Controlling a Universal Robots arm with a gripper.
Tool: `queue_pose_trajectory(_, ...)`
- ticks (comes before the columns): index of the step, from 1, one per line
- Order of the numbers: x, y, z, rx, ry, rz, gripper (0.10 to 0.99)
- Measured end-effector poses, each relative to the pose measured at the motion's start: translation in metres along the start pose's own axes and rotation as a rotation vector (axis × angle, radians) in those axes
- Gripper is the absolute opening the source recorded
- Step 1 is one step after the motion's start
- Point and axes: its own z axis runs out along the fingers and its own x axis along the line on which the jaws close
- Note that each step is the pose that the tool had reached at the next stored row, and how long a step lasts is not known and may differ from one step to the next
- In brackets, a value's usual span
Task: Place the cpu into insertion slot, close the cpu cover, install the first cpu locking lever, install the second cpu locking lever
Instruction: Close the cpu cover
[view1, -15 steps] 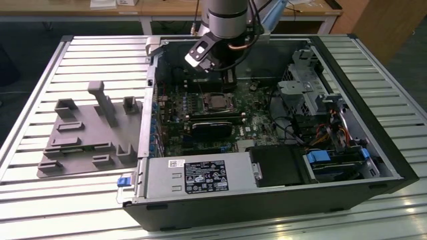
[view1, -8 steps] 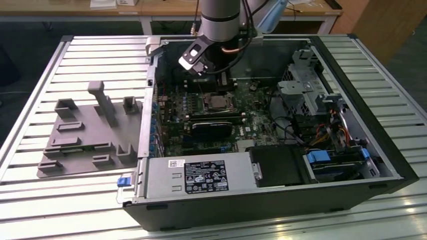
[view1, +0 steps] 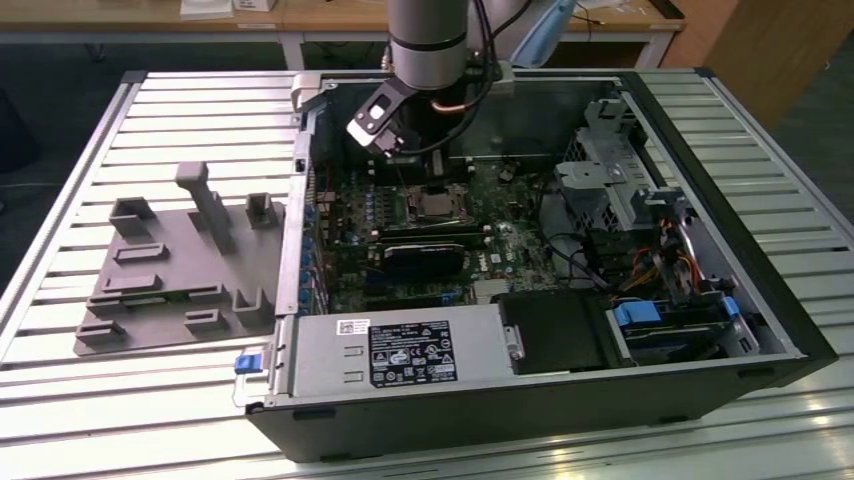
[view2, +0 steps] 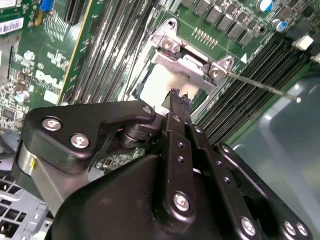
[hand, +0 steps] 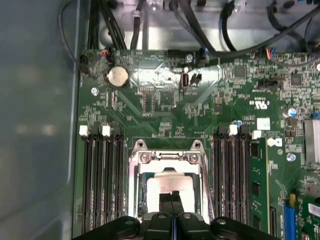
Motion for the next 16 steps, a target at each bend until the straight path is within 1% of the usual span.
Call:
queue_pose_trajectory(5, -0.0001, -0.0026, 0.0063, 0.0, -0.0001, 0.0, 0.102)
queue_pose_trajectory(10, -0.0001, -0.0058, 0.0092, -0.003, 0.0, 0.0, 0.102)
queue_pose_trajectory(16, -0.0002, -0.0112, 0.0126, -0.007, 0.0001, 0.0, 0.102)
